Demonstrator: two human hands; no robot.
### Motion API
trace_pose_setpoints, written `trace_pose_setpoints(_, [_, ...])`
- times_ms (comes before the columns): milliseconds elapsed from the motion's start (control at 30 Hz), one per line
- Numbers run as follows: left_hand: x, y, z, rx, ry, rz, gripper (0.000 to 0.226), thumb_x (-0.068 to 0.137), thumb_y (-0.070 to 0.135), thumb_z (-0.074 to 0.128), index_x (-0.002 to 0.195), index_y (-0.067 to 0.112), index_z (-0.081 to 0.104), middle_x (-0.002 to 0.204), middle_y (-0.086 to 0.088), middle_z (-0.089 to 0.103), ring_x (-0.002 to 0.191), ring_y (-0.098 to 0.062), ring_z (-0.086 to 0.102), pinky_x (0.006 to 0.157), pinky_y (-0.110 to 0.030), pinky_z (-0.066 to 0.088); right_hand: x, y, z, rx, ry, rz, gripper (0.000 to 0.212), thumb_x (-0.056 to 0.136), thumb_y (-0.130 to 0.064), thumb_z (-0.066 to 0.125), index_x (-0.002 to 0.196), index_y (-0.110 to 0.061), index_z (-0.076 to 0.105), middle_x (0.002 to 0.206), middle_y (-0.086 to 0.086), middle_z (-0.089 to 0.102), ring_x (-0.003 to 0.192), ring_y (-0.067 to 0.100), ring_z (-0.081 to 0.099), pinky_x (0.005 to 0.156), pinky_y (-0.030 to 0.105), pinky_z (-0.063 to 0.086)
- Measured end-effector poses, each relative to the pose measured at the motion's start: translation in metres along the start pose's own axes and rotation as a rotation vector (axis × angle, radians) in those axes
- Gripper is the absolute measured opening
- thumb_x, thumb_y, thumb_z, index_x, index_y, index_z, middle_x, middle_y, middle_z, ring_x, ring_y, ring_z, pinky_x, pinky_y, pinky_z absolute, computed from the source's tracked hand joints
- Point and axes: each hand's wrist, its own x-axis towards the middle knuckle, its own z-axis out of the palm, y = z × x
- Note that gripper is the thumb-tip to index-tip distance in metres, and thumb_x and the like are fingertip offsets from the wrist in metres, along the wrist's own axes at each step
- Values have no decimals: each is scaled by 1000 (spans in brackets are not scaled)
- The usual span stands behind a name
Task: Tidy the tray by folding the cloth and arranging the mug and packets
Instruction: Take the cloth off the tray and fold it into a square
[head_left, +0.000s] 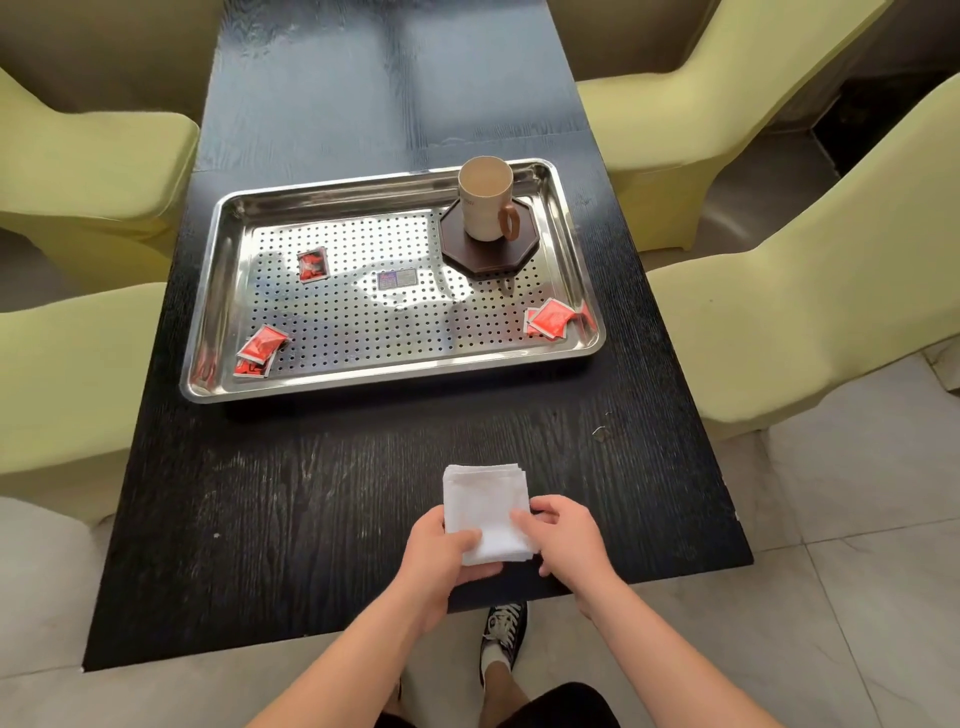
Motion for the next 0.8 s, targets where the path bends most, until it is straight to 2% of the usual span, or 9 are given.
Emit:
trace_pose_setpoints(33, [-2, 1, -4, 7, -41, 17, 35, 88, -4, 54, 117, 13, 63, 109, -8, 75, 97, -27, 73, 74, -45, 61, 0, -4, 0, 24, -3, -11, 24, 91, -42, 65, 103, -20, 68, 90, -1, 73, 69, 16, 66, 54, 32, 55])
trace_pose_setpoints(100, [-5, 6, -11, 42, -123, 53, 38, 86, -1, 57, 119, 16, 62, 111, -6, 75, 99, -27, 73, 75, -46, 61, 1, -14, -1, 91, -17, -17, 34, 96, -46, 57, 95, -14, 71, 91, 6, 74, 76, 18, 67, 60, 35, 54])
trace_pose_setpoints(133, [-7, 8, -14, 60, -153, 65, 39, 85, 1, 58, 120, 18, 62, 112, -5, 74, 101, -27, 72, 76, -46, 61, 1, -19, -2, 123, -30, -20, 37, 97, -45, 56, 94, -11, 71, 92, 10, 74, 79, 20, 68, 64, 36, 54])
trace_pose_setpoints(200, [-9, 12, -20, 82, -179, 77, 39, 84, 4, 62, 120, 21, 62, 113, -4, 74, 102, -27, 72, 77, -46, 61, 3, -27, -3, 188, -40, -39, 28, 98, -35, 59, 93, -11, 73, 94, 11, 75, 86, 25, 72, 70, 40, 58])
trace_pose_setpoints(300, [-12, 16, -25, 88, -146, 99, 38, 84, 6, 68, 118, 23, 64, 109, 0, 74, 101, -25, 72, 76, -44, 61, 3, -36, -1, 270, 25, -58, 8, 94, -23, 66, 95, -20, 73, 91, 2, 77, 88, 21, 73, 70, 38, 63])
trace_pose_setpoints(467, [-23, 23, -31, 53, -34, 148, 36, 82, 11, 74, 113, 28, 66, 99, 6, 74, 96, -20, 73, 73, -42, 63, -2, -48, 9, 328, 99, -77, 6, 91, -23, 70, 96, -25, 73, 93, -3, 75, 88, 16, 72, 71, 35, 63])
trace_pose_setpoints(600, [-28, 33, -36, 31, 63, 209, 34, 84, 9, 73, 112, 26, 66, 106, -1, 73, 94, -18, 73, 71, -40, 63, -5, -63, 10, 307, -24, -93, 13, 94, -31, 67, 105, -26, 71, 101, -2, 75, 93, 18, 72, 80, 44, 63])
trace_pose_setpoints(700, [-29, 42, -37, 0, 136, 270, 31, 87, 7, 70, 113, 23, 66, 105, -2, 73, 95, -19, 73, 71, -39, 63, -8, -73, 7, 269, -194, -87, 23, 92, -35, 69, 113, -26, 67, 106, -1, 75, 92, 19, 75, 79, 41, 64])
trace_pose_setpoints(800, [-31, 50, -38, -26, 216, 313, 30, 89, 9, 70, 115, 23, 64, 109, -3, 71, 96, -21, 73, 72, -38, 63, -8, -77, 2, 251, -352, -96, 32, 88, -29, 75, 117, -21, 65, 104, 3, 77, 89, 21, 76, 79, 38, 63])
